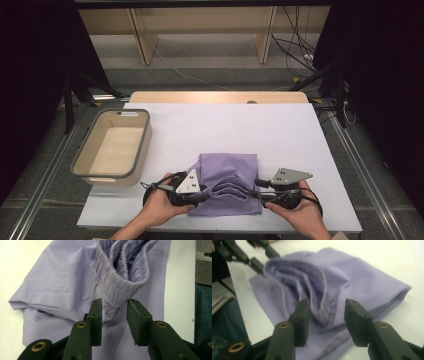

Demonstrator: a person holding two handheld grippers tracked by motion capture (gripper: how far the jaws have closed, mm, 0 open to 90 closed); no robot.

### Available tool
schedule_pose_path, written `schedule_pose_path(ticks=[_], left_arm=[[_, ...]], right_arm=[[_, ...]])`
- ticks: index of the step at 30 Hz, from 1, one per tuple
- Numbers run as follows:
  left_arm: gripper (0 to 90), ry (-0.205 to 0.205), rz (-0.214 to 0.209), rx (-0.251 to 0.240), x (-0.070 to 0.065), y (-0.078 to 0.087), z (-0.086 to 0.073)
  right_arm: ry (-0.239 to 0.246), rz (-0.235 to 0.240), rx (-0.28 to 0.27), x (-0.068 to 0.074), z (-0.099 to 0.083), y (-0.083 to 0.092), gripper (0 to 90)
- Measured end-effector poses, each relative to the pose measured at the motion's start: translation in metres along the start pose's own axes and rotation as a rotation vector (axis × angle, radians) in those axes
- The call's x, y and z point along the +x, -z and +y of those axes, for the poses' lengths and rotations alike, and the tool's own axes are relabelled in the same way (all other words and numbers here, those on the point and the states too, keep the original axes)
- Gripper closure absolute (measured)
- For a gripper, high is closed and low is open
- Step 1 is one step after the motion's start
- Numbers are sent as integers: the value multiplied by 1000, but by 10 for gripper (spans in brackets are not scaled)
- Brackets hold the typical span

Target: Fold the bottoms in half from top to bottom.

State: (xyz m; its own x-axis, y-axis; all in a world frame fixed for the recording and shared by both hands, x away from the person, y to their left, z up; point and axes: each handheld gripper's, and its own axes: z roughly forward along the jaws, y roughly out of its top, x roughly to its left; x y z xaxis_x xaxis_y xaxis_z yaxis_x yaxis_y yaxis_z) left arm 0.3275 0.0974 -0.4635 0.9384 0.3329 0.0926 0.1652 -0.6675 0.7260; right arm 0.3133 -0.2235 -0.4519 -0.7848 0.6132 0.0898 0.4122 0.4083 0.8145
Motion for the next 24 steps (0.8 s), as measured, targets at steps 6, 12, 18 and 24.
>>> schedule_pose_path(ticks=[6,12,18,24], left_arm=[[674,-2,-1,5,0,5,-3],[772,26,20,-15,3,13,-4],[826,72,14,-66,-1,11,4],[847,86,6,-88,-6,-3,23]], right_arm=[[-30,-34,-7,-1,0,0,565],[-15,-56,22,0,0,-2,715],[5,-50,46,6,3,-9,809],[-7,-58,64,9,9,-23,860]])
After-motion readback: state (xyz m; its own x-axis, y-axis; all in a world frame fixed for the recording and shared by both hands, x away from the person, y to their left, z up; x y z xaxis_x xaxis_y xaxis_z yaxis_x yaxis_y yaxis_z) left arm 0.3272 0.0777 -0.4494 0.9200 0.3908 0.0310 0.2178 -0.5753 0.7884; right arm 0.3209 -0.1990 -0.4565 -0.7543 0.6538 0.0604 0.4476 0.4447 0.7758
